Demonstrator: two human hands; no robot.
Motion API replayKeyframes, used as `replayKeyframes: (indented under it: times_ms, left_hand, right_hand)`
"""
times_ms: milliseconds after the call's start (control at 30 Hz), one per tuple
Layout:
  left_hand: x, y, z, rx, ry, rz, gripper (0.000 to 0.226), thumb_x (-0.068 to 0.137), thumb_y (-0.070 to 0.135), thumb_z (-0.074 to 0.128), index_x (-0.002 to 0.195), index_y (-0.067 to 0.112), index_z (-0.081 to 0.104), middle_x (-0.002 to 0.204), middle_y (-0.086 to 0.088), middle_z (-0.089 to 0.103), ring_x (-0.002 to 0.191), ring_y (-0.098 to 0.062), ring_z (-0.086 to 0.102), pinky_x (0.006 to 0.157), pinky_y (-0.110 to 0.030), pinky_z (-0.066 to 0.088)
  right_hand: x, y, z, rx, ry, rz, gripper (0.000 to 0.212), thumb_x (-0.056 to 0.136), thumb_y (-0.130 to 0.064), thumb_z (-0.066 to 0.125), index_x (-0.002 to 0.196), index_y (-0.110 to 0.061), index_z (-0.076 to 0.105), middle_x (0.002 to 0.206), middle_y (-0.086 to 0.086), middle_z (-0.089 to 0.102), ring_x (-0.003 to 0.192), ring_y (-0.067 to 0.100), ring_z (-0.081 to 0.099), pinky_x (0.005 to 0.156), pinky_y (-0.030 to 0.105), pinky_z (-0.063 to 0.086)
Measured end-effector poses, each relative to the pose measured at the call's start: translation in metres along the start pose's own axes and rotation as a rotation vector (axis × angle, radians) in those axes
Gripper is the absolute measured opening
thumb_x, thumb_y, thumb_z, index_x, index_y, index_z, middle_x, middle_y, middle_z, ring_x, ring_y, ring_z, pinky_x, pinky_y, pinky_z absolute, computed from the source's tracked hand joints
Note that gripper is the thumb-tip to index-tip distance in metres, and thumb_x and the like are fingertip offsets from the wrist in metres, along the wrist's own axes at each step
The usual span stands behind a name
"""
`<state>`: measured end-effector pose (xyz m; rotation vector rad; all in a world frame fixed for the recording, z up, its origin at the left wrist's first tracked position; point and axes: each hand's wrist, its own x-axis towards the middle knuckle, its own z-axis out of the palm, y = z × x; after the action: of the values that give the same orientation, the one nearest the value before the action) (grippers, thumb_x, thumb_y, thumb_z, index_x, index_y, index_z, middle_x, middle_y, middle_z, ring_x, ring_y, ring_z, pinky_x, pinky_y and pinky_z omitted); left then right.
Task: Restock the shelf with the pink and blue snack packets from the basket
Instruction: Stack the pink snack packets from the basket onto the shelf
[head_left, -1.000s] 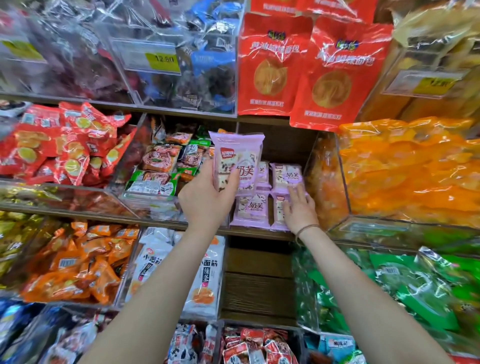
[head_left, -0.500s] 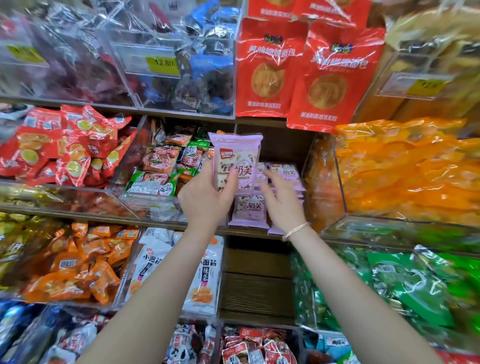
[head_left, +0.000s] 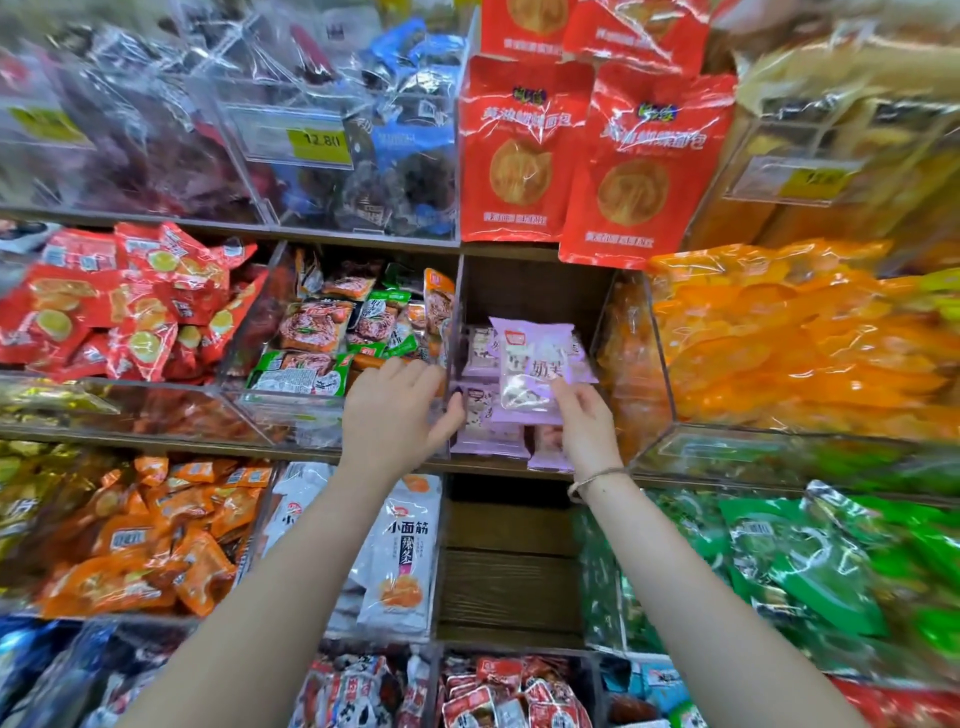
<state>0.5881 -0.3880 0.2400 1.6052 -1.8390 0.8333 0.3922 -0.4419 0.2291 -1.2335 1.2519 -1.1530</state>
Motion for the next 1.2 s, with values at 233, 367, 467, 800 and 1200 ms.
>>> replayKeyframes:
  times_ms: [233,367,467,800,1200]
  left_hand:
    - [0.0,0.001,0.007,0.013,0.118,-0.006,0.025,0.08,0.03,0.059,0.064,0.016,0.047,0.058,-0.002,0.047,0.058,-0.024,0.047,0.053,-0.031,0.027]
    - [0.001,0.003,0.007,0.004,0.152,-0.001,0.025,0.078,0.028,0.06,0.062,0.015,0.048,0.056,-0.002,0.047,0.056,-0.024,0.047,0.052,-0.03,0.027]
    - [0.001,0.003,0.007,0.015,0.155,-0.013,0.026,0.079,0.029,0.059,0.061,0.015,0.048,0.056,-0.002,0.048,0.056,-0.024,0.047,0.052,-0.031,0.027]
    - [0.001,0.003,0.01,0.034,0.176,-0.007,0.025,0.08,0.029,0.055,0.06,0.017,0.045,0.055,-0.001,0.046,0.055,-0.023,0.046,0.054,-0.031,0.025]
    - [0.0,0.007,0.003,0.028,0.042,-0.08,0.022,0.08,0.031,0.053,0.066,0.015,0.047,0.06,-0.002,0.047,0.06,-0.025,0.048,0.058,-0.033,0.026]
  right_hand:
    - [0.055,0.014,0.013,-0.099,0.0,0.206,0.025,0.097,-0.025,0.038,0.109,-0.011,0.054,0.098,0.008,0.06,0.069,0.019,0.053,0.062,0.027,0.045]
    - [0.09,0.003,0.045,-0.133,-0.045,0.176,0.024,0.099,-0.022,0.035,0.104,-0.01,0.056,0.094,0.009,0.058,0.07,0.019,0.055,0.045,0.02,0.043]
    - [0.108,0.003,0.049,-0.656,-0.013,-0.052,0.029,0.095,-0.02,0.043,0.083,-0.003,0.064,0.086,0.02,0.061,0.086,0.031,0.055,0.066,0.032,0.042]
    - [0.099,0.0,0.032,-0.97,-0.006,-0.314,0.03,0.091,-0.029,0.053,0.109,-0.006,0.059,0.116,0.018,0.049,0.109,0.031,0.048,0.091,0.032,0.039]
    - [0.02,0.045,-0.03,-1.34,-0.263,-0.484,0.031,0.092,-0.028,0.046,0.117,-0.01,0.051,0.118,0.008,0.051,0.112,0.025,0.045,0.092,0.034,0.039]
